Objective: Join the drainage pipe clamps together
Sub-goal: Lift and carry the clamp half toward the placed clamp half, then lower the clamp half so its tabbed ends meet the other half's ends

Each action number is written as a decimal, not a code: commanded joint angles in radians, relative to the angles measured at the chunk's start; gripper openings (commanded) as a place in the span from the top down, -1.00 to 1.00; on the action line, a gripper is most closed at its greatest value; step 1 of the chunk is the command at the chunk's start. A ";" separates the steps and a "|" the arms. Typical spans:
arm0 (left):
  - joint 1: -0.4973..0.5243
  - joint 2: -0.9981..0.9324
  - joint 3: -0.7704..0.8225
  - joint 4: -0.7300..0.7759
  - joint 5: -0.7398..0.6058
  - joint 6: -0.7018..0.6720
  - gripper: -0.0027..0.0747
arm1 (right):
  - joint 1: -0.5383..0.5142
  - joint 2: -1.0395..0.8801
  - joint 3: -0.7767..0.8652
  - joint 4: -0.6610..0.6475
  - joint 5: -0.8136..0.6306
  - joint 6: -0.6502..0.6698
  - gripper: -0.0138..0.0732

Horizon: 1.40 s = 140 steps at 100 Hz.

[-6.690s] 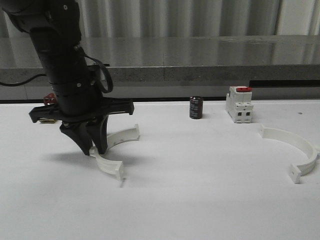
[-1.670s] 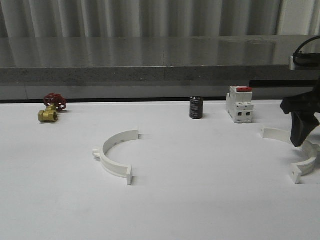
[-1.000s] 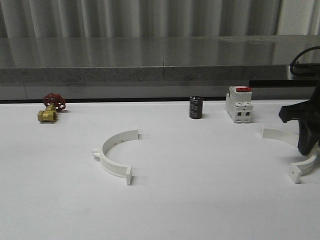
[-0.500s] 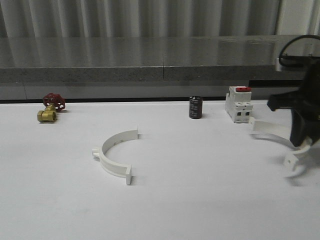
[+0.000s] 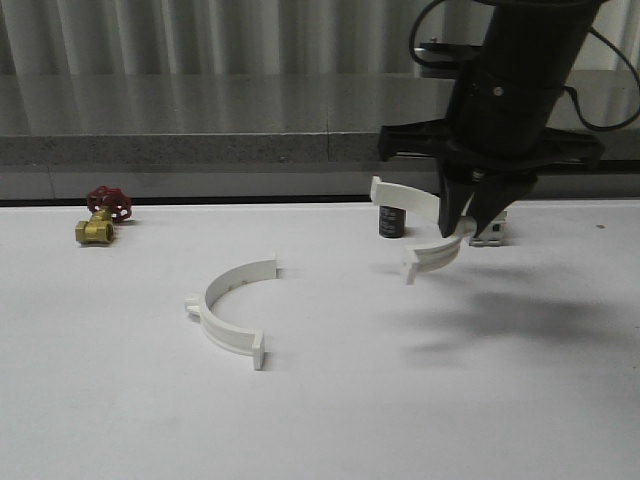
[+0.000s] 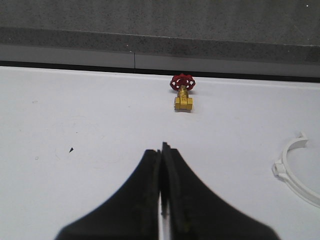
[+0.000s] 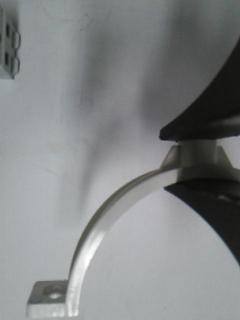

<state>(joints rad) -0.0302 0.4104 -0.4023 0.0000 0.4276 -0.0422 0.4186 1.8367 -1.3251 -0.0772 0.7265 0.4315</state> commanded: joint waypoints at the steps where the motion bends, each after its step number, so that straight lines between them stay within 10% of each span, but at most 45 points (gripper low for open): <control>1: 0.002 0.005 -0.026 -0.007 -0.084 -0.001 0.99 | 0.032 -0.020 -0.053 -0.054 -0.013 0.059 0.71; 140: 0.002 0.005 -0.026 -0.007 -0.084 -0.001 0.99 | 0.193 0.217 -0.213 -0.003 -0.041 0.171 0.71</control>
<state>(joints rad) -0.0302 0.4104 -0.4023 0.0000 0.4276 -0.0422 0.6068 2.1038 -1.5094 -0.0901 0.7189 0.6001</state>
